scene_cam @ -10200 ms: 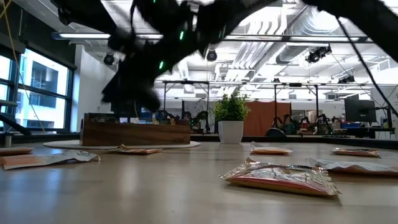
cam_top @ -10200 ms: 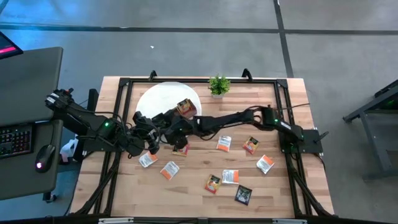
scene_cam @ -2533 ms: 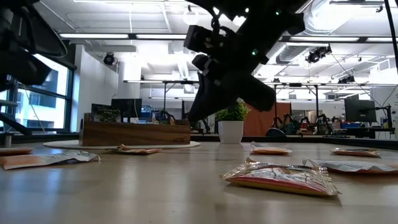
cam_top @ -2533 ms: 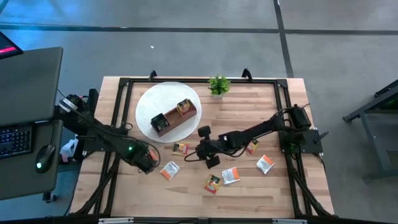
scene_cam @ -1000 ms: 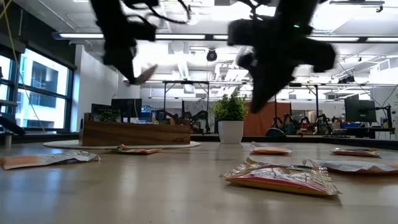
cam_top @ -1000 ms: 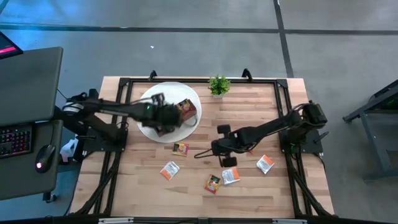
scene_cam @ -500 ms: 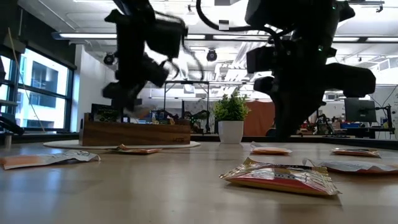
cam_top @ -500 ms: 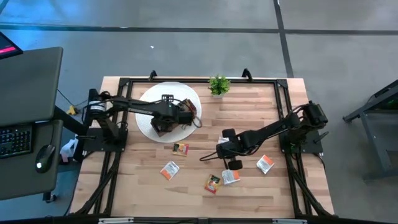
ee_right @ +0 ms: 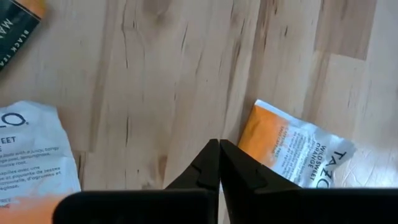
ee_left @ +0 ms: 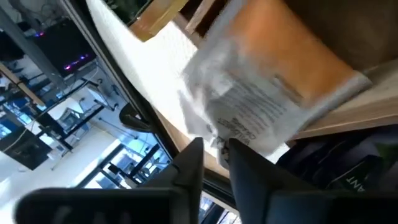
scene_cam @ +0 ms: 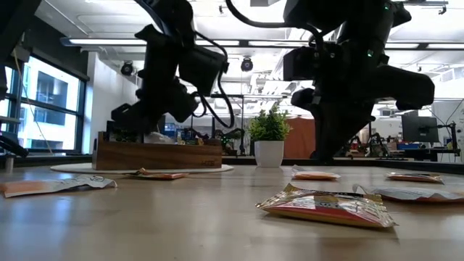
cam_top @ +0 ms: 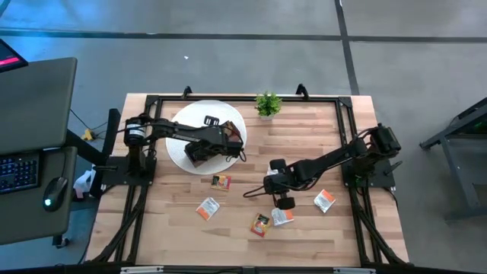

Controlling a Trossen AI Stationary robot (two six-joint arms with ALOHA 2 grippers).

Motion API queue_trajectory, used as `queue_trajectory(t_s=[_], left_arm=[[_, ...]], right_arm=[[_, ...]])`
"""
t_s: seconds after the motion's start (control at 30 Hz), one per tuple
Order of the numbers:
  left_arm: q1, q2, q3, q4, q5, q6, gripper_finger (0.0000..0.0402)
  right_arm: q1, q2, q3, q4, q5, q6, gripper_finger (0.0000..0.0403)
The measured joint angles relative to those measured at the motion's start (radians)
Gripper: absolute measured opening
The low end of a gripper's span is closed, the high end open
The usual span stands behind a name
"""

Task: Pick & Place Tea
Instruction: Put the white tea bag into the middle section of the wooden organizer

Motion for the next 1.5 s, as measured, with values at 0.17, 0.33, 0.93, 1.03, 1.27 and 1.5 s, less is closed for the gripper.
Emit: queue_trajectory(t_s=[0.17, 0.33, 0.93, 1.03, 1.27, 1.5], left_arm=[[0.000, 0.000, 0.026, -0.019, 0.031, -0.029, 0.0125], [-0.008, 0.000, 0.128, -0.030, 0.153, -0.090, 0.0159], [-0.194, -0.206, 0.174, -0.030, 0.679, -0.253, 0.0136], [-0.243, -0.298, 0.053, 0.018, 0.667, -0.333, 0.0127], [-0.342, -0.463, -0.311, 0.536, 0.650, -0.523, 0.0117], [-0.359, -0.476, -0.484, 0.879, 0.634, -0.528, 0.0117]], right_arm=[[0.000, 0.000, 0.000, 0.001, 0.000, -0.005, 0.0010], [0.000, 0.000, 0.000, 0.011, 0.003, -0.018, 0.0003], [0.000, -0.014, -0.047, -0.079, 0.091, 0.048, 0.0010], [0.001, -0.077, -0.086, -0.071, 0.088, 0.080, 0.0010], [-0.006, -0.340, -0.261, 0.170, 0.260, 0.115, 0.0002], [-0.100, -0.400, -0.431, 0.519, 0.170, 0.118, 0.0046]])
